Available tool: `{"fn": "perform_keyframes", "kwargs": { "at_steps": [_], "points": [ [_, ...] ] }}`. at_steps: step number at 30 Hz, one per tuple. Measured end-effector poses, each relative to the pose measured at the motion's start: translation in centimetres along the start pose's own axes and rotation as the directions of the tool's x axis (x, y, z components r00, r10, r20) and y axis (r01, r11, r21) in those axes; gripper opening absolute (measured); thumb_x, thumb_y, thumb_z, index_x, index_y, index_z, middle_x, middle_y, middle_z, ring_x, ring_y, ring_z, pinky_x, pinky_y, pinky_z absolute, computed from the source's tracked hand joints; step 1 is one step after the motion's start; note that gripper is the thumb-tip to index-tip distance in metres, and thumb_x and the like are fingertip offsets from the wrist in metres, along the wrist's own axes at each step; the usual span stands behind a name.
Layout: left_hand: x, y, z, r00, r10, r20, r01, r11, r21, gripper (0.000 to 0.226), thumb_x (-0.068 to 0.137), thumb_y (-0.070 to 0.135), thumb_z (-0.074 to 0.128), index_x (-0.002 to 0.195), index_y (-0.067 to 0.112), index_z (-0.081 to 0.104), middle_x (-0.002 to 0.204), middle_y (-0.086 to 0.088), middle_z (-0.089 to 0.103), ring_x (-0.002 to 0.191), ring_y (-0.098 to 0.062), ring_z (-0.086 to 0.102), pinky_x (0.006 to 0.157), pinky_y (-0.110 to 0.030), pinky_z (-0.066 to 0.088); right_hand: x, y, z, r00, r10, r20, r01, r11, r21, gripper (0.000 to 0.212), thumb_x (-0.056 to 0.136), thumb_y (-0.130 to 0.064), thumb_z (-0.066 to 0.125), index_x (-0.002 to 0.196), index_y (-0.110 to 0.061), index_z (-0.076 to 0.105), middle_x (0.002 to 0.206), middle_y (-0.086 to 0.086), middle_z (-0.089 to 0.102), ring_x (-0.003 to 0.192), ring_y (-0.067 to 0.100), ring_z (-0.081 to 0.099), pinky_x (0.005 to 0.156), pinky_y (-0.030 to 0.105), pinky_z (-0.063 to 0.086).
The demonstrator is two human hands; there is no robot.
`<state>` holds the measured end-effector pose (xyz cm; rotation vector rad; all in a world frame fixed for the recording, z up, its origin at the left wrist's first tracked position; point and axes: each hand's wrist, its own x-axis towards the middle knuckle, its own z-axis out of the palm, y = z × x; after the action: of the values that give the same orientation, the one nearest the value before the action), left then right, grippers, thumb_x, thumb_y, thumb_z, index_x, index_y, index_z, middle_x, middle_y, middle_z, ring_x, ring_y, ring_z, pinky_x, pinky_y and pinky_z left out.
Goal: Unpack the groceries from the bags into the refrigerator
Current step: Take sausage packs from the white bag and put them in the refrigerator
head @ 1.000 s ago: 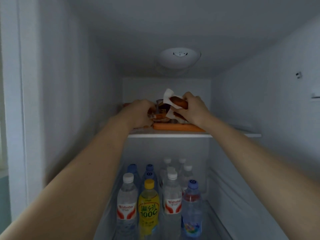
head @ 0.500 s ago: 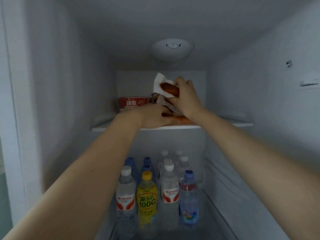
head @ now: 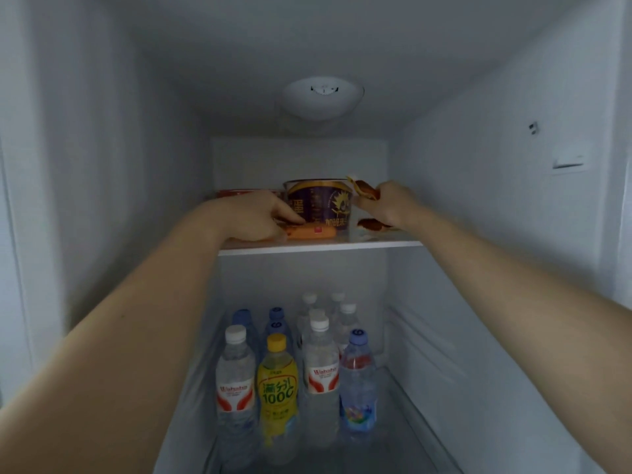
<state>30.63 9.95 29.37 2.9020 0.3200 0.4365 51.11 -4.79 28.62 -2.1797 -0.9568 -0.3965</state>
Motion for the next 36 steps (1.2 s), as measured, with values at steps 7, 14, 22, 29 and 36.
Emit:
{"fn": "perform_keyframes", "kwargs": {
  "at_steps": [7,14,22,29,36],
  "points": [
    [-0.2,-1.2,1.2,0.965,-0.139,-0.222,0.118,0.987,-0.105,0.044,0.083,-0.006,0.057,0.120,0.015,0.068,0.119,0.001,0.064,0.108,-0.012,0.055,0.094,-0.018,0.036,0.4,1.1,-1.6,0.999,0.042,-0.034,-0.044,0.997,-0.064,0.031,0.086,-0.031,0.067,0.099,-0.005,0.058,0.086,0.011,0.062,0.081,0.027,0.061,0.056,0.028,0.042],
    [0.4,-0.5,1.3,0.958,-0.150,-0.245,0.130,0.987,-0.099,0.026,0.085,0.037,0.069,0.095,0.013,0.067,0.098,-0.003,0.066,0.091,-0.018,0.059,0.078,-0.030,0.045,-0.4,1.2,-1.8,0.987,0.153,0.045,-0.141,0.971,-0.194,0.053,0.086,-0.055,0.060,0.098,-0.004,0.058,0.088,0.009,0.059,0.086,0.027,0.058,0.056,0.027,0.037],
    [1.7,0.9,2.5,0.983,-0.108,-0.149,0.125,0.987,0.105,0.037,0.098,0.046,0.046,0.108,0.018,0.067,0.109,-0.008,0.065,0.097,-0.023,0.059,0.084,-0.032,0.045,-0.9,0.4,-0.5,0.992,-0.117,0.055,0.121,0.990,-0.075,0.039,0.088,-0.046,0.062,0.103,-0.011,0.068,0.105,0.008,0.067,0.095,0.023,0.060,0.079,0.030,0.048],
    [2.7,0.4,3.0,0.950,-0.254,-0.183,0.282,0.948,0.150,0.049,0.095,0.057,0.041,0.097,0.012,0.059,0.101,-0.012,0.063,0.087,-0.027,0.058,0.081,-0.034,0.046,-1.3,1.1,-0.5,0.998,-0.052,0.031,0.059,0.958,-0.280,0.032,0.084,-0.035,0.065,0.102,-0.009,0.066,0.097,0.009,0.066,0.082,0.023,0.060,0.076,0.034,0.055],
    [2.7,0.5,3.5,0.936,-0.317,-0.152,0.335,0.935,0.118,0.059,0.099,0.054,0.033,0.133,0.010,0.052,0.135,-0.015,0.054,0.117,-0.031,0.052,0.101,-0.037,0.040,-3.1,-1.8,0.1,0.971,-0.232,0.057,0.238,0.918,-0.316,0.021,0.089,-0.024,0.054,0.099,-0.006,0.061,0.092,0.011,0.059,0.088,0.029,0.060,0.069,0.029,0.047]
  ]
}}
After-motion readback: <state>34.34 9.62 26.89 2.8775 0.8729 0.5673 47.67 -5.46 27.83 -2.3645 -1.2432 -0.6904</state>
